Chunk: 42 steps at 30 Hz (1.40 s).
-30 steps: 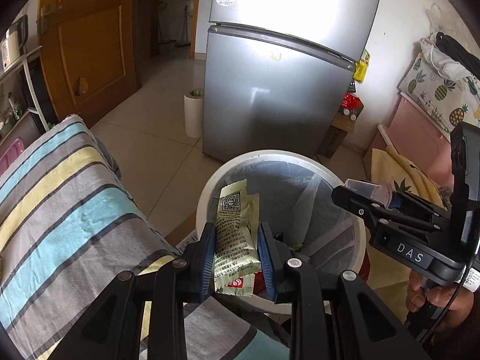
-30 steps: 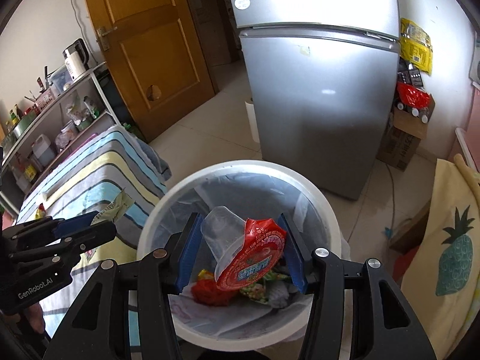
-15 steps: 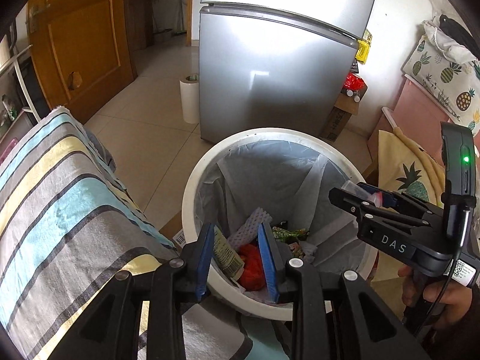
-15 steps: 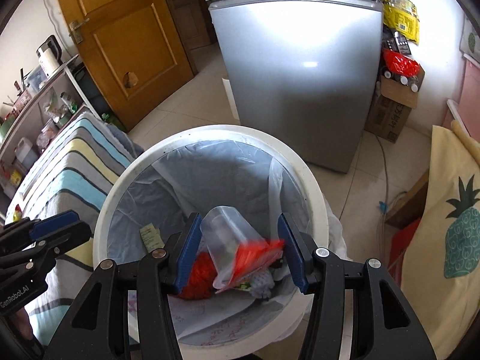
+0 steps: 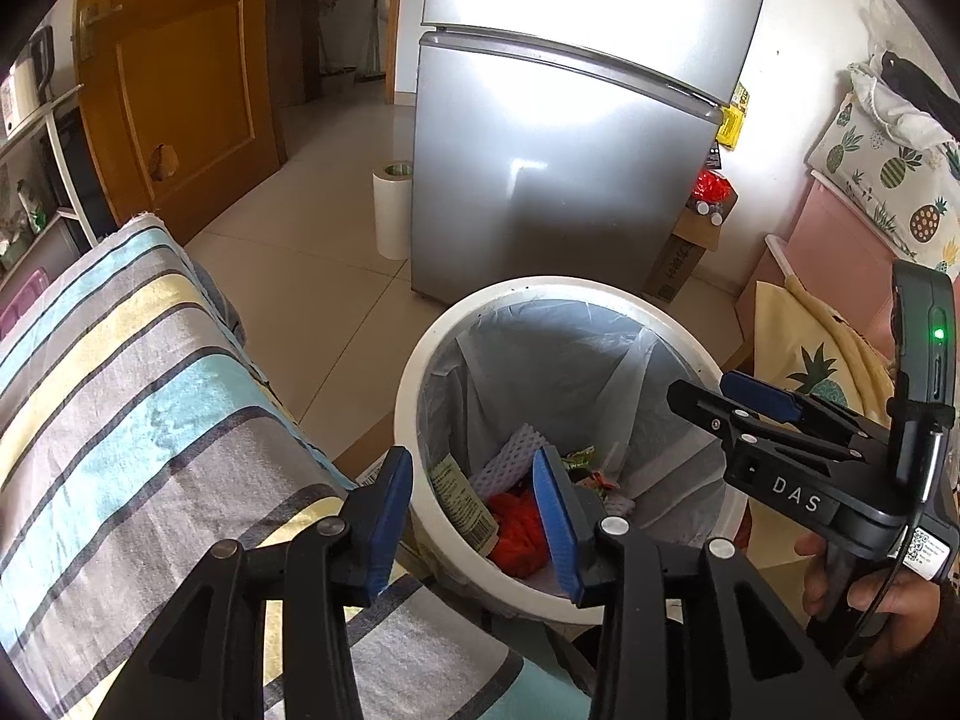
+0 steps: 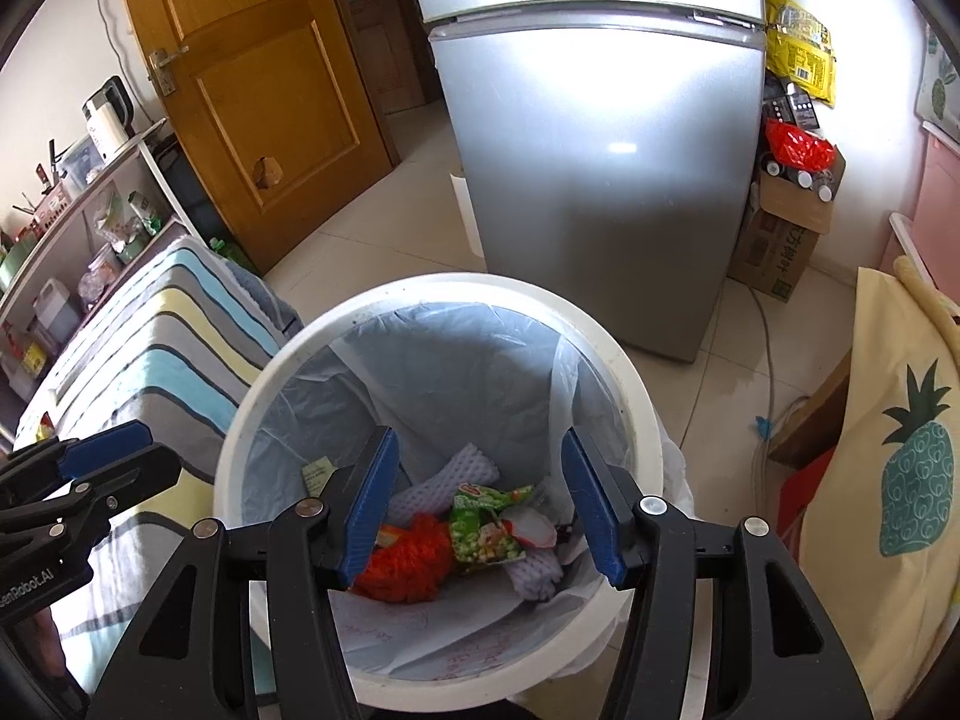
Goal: Collect trash
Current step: 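Move both open tools back over the table toward the remaining trash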
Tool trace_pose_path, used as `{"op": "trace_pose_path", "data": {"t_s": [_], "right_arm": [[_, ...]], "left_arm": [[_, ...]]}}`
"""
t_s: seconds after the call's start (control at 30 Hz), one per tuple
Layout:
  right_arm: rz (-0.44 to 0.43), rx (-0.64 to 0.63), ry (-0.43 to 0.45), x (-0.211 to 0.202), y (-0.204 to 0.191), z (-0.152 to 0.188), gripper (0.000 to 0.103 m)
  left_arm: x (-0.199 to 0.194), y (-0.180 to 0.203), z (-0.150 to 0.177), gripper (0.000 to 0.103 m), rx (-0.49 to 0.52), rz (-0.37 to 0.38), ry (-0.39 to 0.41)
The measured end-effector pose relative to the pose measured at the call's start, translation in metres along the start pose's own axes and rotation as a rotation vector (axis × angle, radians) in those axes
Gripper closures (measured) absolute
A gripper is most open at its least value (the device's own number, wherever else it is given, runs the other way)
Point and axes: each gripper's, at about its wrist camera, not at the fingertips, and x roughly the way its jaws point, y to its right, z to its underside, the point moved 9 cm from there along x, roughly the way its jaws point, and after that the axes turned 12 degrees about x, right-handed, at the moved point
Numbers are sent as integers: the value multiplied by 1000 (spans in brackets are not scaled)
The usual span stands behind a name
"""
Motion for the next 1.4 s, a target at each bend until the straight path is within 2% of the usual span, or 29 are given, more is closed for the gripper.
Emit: {"op": "trace_pose_path", "data": {"t_s": [0.4, 0.67, 1.0, 1.4], "right_arm": [[-59, -37, 69, -28, -53, -5, 46], [-128, -90, 87, -38, -105, 2, 46], [-203, -185, 70, -36, -182, 20, 46], [-289, -295, 21, -25, -275, 60, 46]], "left_arm": [[-55, -53, 12, 59, -82, -83, 80], [-92, -100, 32, 59, -144, -162, 112], [-131, -167, 70, 58, -244, -249, 137], [-170, -244, 119, 58, -370, -338, 144]]}}
